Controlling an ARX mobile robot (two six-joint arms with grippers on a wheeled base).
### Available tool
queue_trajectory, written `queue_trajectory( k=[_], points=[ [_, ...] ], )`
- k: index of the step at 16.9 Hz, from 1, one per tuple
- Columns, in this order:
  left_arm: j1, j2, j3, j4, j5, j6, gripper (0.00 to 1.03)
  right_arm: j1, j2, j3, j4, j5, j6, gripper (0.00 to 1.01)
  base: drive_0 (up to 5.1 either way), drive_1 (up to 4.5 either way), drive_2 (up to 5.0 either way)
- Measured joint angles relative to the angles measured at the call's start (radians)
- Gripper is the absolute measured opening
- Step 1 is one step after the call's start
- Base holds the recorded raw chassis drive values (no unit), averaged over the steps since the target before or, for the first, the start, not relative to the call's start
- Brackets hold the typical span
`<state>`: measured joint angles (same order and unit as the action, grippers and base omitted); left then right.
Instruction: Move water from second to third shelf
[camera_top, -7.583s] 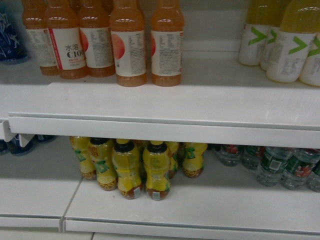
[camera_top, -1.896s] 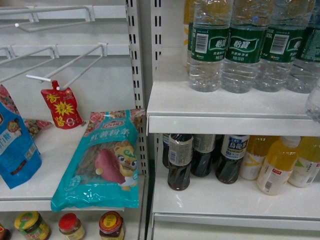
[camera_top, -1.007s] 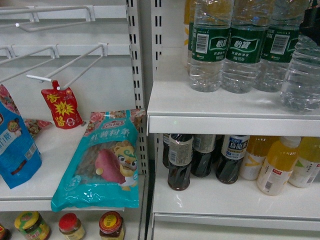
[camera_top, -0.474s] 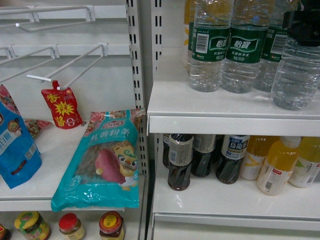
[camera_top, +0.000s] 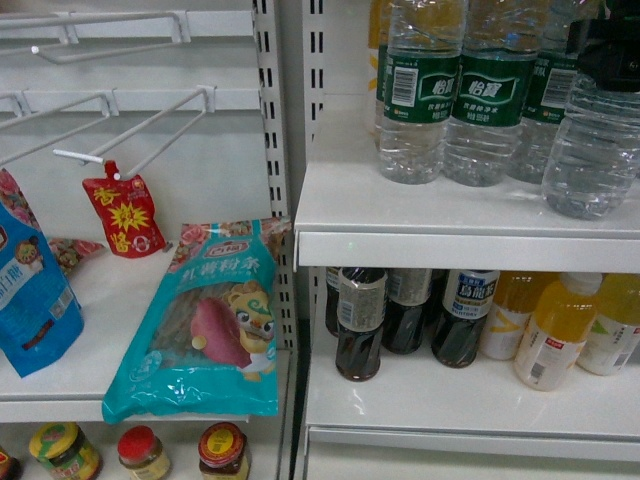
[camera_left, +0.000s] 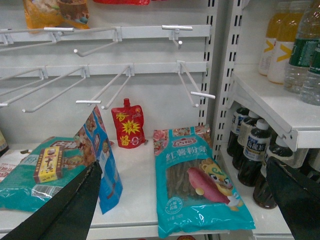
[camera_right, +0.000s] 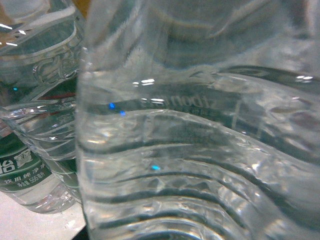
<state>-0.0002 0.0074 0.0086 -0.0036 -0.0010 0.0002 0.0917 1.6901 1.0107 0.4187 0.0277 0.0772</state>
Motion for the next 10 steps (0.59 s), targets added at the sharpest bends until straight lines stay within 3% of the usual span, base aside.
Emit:
queue_trajectory(
  k=[4, 6, 8, 10],
  points=[
    [0.000, 0.000, 0.000, 0.000, 0.000, 0.000, 0.98, -0.001, -0.006, -0.005, 0.027, 0.001, 0.009, 0.83, 0.0, 0.00, 0.0],
    [0.000, 0.000, 0.000, 0.000, 0.000, 0.000, 0.98, -0.001, -0.017, -0.011, 0.031, 0.001, 0.008, 0.83, 0.0, 0.00, 0.0],
    [0.000, 0.000, 0.000, 0.000, 0.000, 0.000, 0.98, -0.003, -0.017, -0.020, 0.031, 0.000, 0.008, 0.97, 0.0, 0.00, 0.0],
    [0.000, 0.000, 0.000, 0.000, 0.000, 0.000, 0.98, -0.007, -0.017, -0.021, 0.030, -0.004, 0.008, 0.98, 0.0, 0.00, 0.0]
  ],
)
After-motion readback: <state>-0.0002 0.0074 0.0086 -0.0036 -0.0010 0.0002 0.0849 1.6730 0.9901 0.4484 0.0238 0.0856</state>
